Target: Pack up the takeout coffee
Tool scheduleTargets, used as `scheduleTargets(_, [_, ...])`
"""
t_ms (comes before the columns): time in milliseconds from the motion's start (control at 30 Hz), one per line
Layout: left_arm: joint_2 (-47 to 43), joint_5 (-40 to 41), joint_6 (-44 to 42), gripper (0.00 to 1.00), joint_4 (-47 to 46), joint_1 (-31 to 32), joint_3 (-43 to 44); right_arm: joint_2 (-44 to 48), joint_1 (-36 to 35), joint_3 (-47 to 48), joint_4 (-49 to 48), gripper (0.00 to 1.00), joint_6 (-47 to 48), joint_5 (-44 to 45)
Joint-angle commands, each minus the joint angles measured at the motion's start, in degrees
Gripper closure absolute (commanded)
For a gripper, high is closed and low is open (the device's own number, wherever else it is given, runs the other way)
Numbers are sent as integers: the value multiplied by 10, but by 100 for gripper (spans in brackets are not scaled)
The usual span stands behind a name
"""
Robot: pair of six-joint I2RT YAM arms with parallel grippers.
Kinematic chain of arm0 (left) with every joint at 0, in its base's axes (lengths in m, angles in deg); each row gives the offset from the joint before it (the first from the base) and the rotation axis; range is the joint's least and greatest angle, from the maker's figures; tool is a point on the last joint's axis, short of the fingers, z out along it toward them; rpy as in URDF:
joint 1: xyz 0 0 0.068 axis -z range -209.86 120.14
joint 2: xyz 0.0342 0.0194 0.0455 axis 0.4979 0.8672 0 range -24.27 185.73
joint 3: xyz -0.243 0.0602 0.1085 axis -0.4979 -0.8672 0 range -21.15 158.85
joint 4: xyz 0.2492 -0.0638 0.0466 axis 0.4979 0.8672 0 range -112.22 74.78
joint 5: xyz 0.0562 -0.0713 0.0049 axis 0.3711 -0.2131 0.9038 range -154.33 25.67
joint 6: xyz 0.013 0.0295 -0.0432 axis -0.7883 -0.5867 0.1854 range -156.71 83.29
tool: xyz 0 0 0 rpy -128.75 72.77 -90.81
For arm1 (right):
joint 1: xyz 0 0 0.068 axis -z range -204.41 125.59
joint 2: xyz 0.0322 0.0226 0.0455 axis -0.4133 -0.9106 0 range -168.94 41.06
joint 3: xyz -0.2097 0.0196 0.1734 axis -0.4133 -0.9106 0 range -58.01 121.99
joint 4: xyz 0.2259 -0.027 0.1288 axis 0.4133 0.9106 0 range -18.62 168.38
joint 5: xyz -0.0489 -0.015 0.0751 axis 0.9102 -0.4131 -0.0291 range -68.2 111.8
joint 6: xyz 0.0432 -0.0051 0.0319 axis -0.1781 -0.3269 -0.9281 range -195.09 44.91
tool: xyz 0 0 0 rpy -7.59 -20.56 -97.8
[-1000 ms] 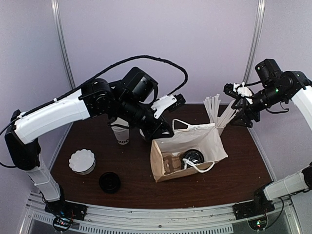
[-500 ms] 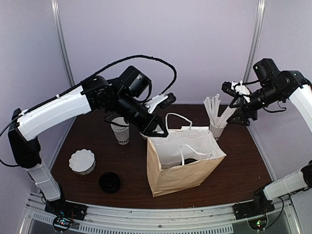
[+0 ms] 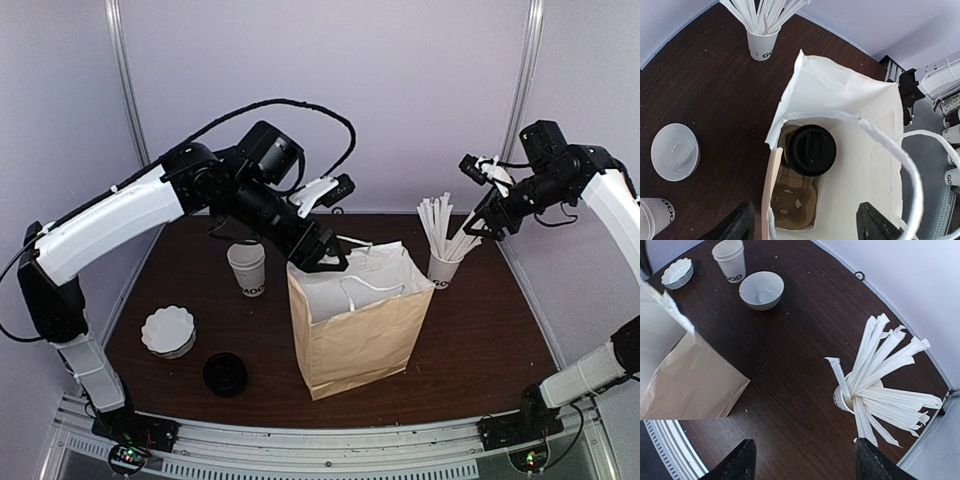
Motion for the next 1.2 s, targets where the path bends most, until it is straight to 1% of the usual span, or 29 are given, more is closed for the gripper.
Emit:
scheduleTargets(0, [-27,14,-93,26,85,-4,66,-4,22,-24,-82,32,-72,19])
scheduleTargets(67, [-40,46,-128,25,136,-3,82,-5,22,-38,-106,34,-83,28])
scheduleTargets(167, [-73,82,-172,22,175,-4,75,-19,22,-52,-127,37,-89,36])
scheduleTargets(233, [-102,90,-190,22,177,-4,44,-29,21,-64,-145,39,-89,46])
scheduleTargets(300, [-131,119,-211,21,159,-4,9,-39,21,-82,-176,40,-91,59])
scheduleTargets(333, [-145,136,-222,21,146,-5,-11,-44,20,-90,-191,41,-90,60])
scheduleTargets(367, [-159,172,-230,20,122,-5,-32,-49,18,-98,-205,42,-89,64])
scheduleTargets(433, [-184,215,-245,19,65,-13,-73,-62,14,-110,-231,42,-88,63])
scheduleTargets(533, [-209,298,-238,17,-55,-41,-137,-78,-7,-118,-246,43,-78,65])
scheduleTargets(600, [-225,328,-226,17,-131,-67,-185,-84,-26,-125,-262,42,-73,77])
scheduleTargets(633, [-233,332,-221,17,-176,-79,-209,-88,-35,-128,-270,42,-74,87])
scheduleTargets(733, [-257,324,-217,17,-251,-107,-283,-112,-53,-118,-280,42,-83,111])
scheduleTargets(900, [-276,297,-198,17,-283,-129,-348,-151,-58,-93,-283,48,-93,147])
scheduleTargets(933, [-280,289,-200,17,-289,-129,-360,-153,-58,-92,-284,51,-92,148])
scheduleTargets(1000, [-280,284,-201,17,-293,-129,-372,-154,-58,-91,-283,60,-89,148])
scheduleTargets(1167, [-270,277,-205,17,-281,-129,-368,-121,-60,-99,-277,78,-91,134])
